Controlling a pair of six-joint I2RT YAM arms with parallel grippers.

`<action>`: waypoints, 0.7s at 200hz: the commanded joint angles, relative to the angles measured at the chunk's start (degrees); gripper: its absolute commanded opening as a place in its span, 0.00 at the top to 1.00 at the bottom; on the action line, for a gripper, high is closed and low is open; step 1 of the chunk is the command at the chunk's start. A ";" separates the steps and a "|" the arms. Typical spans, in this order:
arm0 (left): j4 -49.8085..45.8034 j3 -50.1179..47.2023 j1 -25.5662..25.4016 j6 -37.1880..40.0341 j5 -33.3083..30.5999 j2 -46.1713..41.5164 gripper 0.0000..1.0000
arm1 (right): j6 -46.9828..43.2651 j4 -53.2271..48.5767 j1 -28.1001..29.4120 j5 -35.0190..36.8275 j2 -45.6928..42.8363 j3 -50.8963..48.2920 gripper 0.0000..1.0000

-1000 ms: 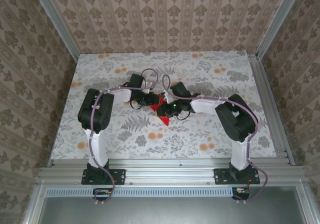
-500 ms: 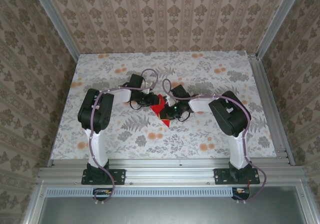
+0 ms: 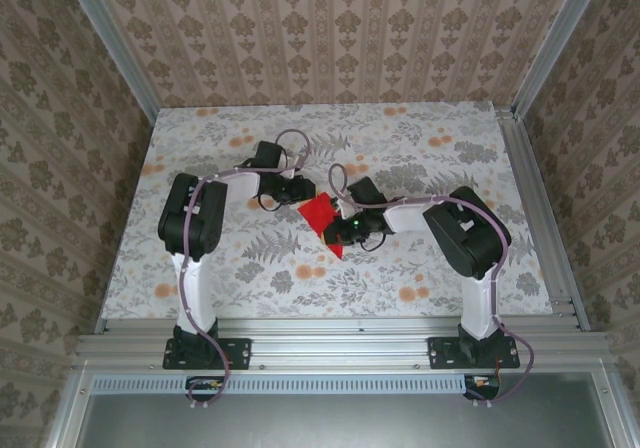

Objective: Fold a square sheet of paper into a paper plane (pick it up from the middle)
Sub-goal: Fourth fold the wing at the center of the table.

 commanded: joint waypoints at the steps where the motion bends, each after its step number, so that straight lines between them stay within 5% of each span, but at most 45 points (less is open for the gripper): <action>1: 0.23 2.64 0.62 -0.73 -1.39 0.89 0.73 | -0.51 -9.50 1.01 5.88 2.83 -4.67 0.92; 75: -4.22 0.01 0.65 -1.20 -3.96 -10.14 0.73 | -0.42 -8.74 1.36 5.55 2.87 -4.57 0.92; 140: -1.55 -7.03 -6.49 -6.82 0.12 -12.01 0.73 | -0.69 -9.12 1.66 5.86 2.21 -4.29 0.92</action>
